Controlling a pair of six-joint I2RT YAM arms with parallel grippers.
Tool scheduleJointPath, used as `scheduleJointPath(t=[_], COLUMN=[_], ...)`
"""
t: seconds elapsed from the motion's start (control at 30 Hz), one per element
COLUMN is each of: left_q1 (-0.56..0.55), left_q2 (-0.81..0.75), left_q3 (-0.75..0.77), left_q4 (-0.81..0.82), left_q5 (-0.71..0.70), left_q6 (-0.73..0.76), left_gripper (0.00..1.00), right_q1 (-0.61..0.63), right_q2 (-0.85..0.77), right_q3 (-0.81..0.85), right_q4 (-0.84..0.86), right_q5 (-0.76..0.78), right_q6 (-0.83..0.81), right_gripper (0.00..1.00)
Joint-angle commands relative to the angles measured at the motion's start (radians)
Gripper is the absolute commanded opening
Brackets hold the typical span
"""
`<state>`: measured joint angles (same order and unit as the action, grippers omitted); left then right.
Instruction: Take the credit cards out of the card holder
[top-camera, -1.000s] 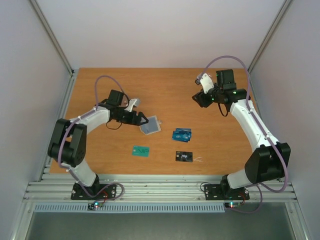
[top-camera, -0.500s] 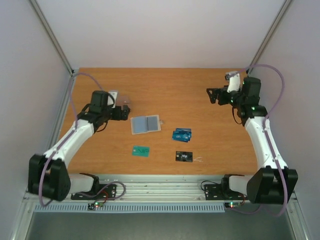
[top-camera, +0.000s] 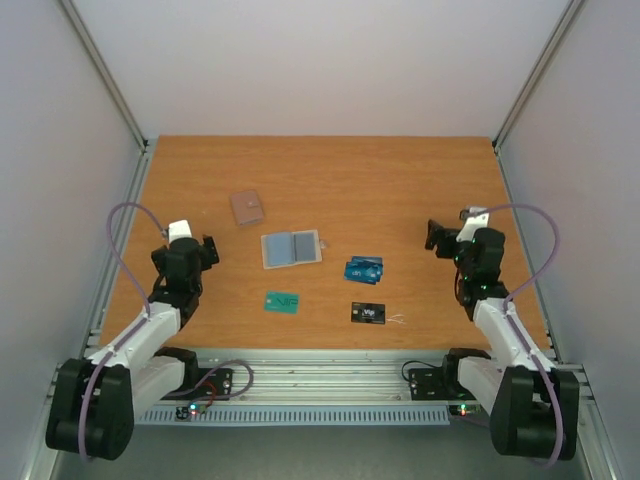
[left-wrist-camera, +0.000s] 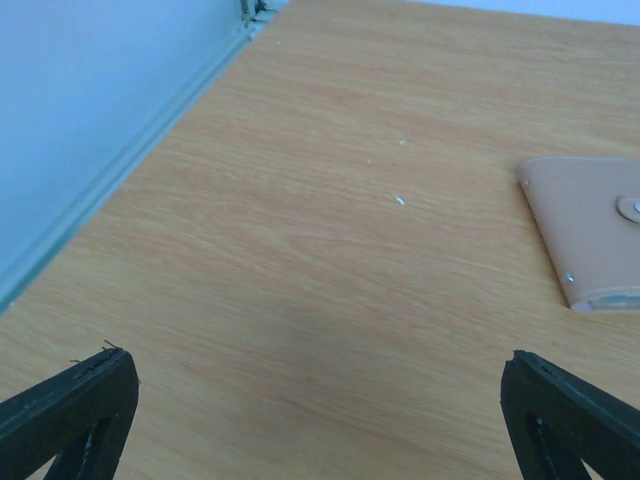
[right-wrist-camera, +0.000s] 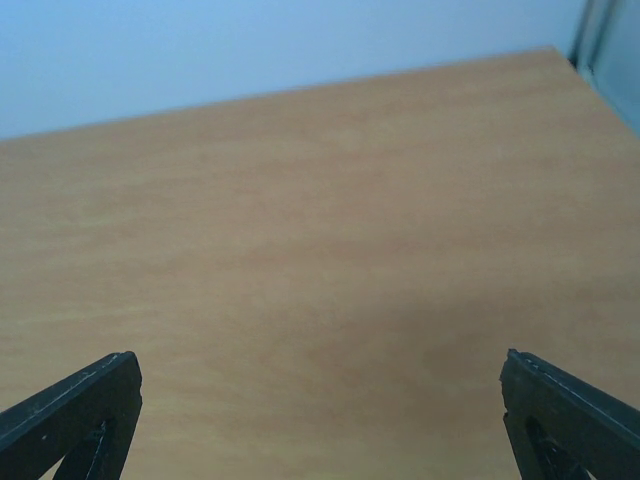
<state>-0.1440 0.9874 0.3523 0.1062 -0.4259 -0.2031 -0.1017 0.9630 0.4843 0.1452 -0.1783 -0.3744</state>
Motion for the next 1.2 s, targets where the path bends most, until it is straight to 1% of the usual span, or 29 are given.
scheduleJointPath(t=[0.0,0.03,0.1,0.2,0.23,0.33,0.4,0.43,0.47,0.5,0.57,0.63,0.73,0.77,1.17], left_q1=[0.007,0.008,0.011,0.016,0.018,0.018,0.018,0.019,0.02,0.024,0.036,0.04,0.057,0.059,0.072], left_q2=[0.022,0.034,0.049,0.089,0.108,0.177,0.245,0.279,0.321,0.37,0.475,0.567,0.569,0.58,0.582], left_q3=[-0.082,-0.106,-0.121,-0.116,-0.118,-0.136,-0.131,-0.125,-0.106,-0.096,-0.049,-0.005,0.003,0.004,0.021], left_q4=[0.346,0.39,0.438,0.485,0.511,0.676,0.763,0.805,0.83,0.856,0.884,0.895,0.875,0.894,0.861], left_q5=[-0.104,-0.095,-0.083,-0.038,-0.009,0.078,0.144,0.173,0.203,0.215,0.22,0.244,0.272,0.271,0.295], left_q6=[0.046,0.055,0.083,0.095,0.108,0.144,0.168,0.184,0.215,0.259,0.263,0.268,0.263,0.263,0.253], left_gripper=[0.99,0.99,0.99,0.99,0.99,1.0,0.99,0.99,0.99,0.99,0.99,0.99,0.99,0.99,0.99], right_q1=[-0.006,-0.006,-0.006,-0.007,-0.007,-0.009,-0.009,-0.009,-0.01,-0.01,-0.01,-0.01,-0.01,-0.01,-0.01], right_q2=[0.084,0.138,0.238,0.4,0.423,0.558,0.688,0.68,0.629,0.621,0.648,0.622,0.626,0.627,0.625], right_q3=[-0.17,-0.191,-0.243,-0.283,-0.288,-0.257,-0.255,-0.26,-0.256,-0.245,-0.214,-0.164,-0.105,-0.093,-0.096], right_q4=[0.395,0.449,0.634,0.879,0.92,0.988,1.144,1.124,1.051,1.012,1.007,0.87,0.765,0.747,0.752], right_q5=[0.12,0.126,0.121,0.092,0.082,0.02,0.012,0.043,0.064,0.057,-0.008,-0.021,-0.023,-0.021,-0.024], right_q6=[0.012,0.026,0.054,0.003,-0.016,-0.039,-0.037,-0.029,-0.019,-0.021,-0.039,-0.05,-0.054,-0.054,-0.055], right_gripper=[0.98,0.98,0.99,0.99,0.99,0.99,0.99,0.99,0.99,0.99,0.99,0.99,0.99,0.99,0.99])
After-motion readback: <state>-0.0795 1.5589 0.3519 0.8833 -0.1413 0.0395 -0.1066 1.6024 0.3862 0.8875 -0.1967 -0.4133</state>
